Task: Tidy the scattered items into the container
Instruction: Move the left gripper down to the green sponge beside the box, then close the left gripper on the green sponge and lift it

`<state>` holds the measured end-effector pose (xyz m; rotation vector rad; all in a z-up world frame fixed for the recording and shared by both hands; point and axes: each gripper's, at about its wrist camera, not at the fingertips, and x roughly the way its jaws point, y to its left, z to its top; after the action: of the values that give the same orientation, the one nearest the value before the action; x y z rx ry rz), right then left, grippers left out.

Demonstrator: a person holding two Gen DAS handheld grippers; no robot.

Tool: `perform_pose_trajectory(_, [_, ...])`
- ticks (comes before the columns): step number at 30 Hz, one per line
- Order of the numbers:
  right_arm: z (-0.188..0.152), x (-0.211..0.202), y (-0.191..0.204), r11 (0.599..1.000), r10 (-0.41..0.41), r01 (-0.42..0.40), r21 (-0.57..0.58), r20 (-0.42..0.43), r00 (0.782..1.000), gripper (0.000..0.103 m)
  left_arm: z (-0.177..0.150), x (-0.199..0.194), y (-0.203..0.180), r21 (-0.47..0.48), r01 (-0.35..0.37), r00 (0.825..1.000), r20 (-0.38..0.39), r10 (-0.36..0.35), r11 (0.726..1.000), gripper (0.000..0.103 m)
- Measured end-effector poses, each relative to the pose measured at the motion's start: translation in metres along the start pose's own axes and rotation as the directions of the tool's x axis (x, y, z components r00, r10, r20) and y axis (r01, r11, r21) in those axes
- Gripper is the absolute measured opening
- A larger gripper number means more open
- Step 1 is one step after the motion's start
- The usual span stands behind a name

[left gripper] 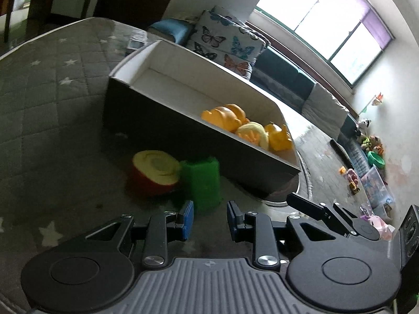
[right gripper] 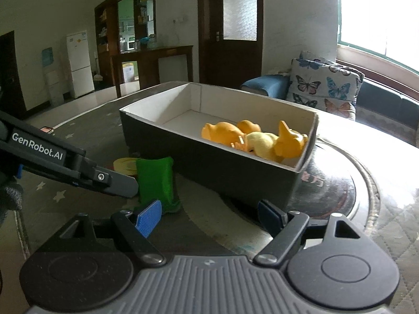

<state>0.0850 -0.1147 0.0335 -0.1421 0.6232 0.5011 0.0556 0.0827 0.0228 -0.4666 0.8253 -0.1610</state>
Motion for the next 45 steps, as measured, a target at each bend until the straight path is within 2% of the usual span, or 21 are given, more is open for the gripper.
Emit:
perform_pose_trajectory(14, [0.009, 0.017, 0.029, 0.994, 0.09, -0.09, -0.064, -0.015, 0.996, 0.08, 0.006, 0.006, 0.013, -0.046, -0.017, 1.0, 0.003, 0.017, 0.999, 0.029])
perform_pose_trajectory(16, [0.01, 0.021, 0.033, 0.992, 0.101, -0.102, -0.069, -0.019, 0.995, 0.075, 0.008, 0.008, 0.014, -0.05, -0.016, 1.0, 0.002, 0.016, 0.999, 0.029])
perform_pose_trajectory(26, [0.011, 0.038, 0.042, 0.988, 0.126, -0.129, -0.091, -0.038, 0.991, 0.069, 0.016, 0.023, 0.016, -0.071, -0.001, 1.0, -0.017, 0.0, 0.997, 0.029])
perform_pose_trajectory(28, [0.01, 0.041, 0.044, 0.986, 0.128, -0.132, -0.1, -0.044, 0.991, 0.059, 0.017, 0.025, 0.016, -0.077, 0.004, 1.0, -0.021, -0.006, 0.997, 0.029])
perform_pose_trajectory(37, [0.007, 0.044, 0.042, 0.987, 0.124, -0.129, -0.098, -0.049, 0.991, 0.034, 0.018, 0.03, 0.017, -0.073, 0.008, 1.0, -0.025, -0.01, 0.997, 0.025])
perform_pose_trajectory(45, [0.005, 0.038, 0.039, 0.987, 0.133, -0.136, -0.082, -0.043, 0.99, 0.034, 0.016, 0.025, 0.014, -0.058, 0.021, 1.0, -0.022, -0.023, 0.998, 0.023])
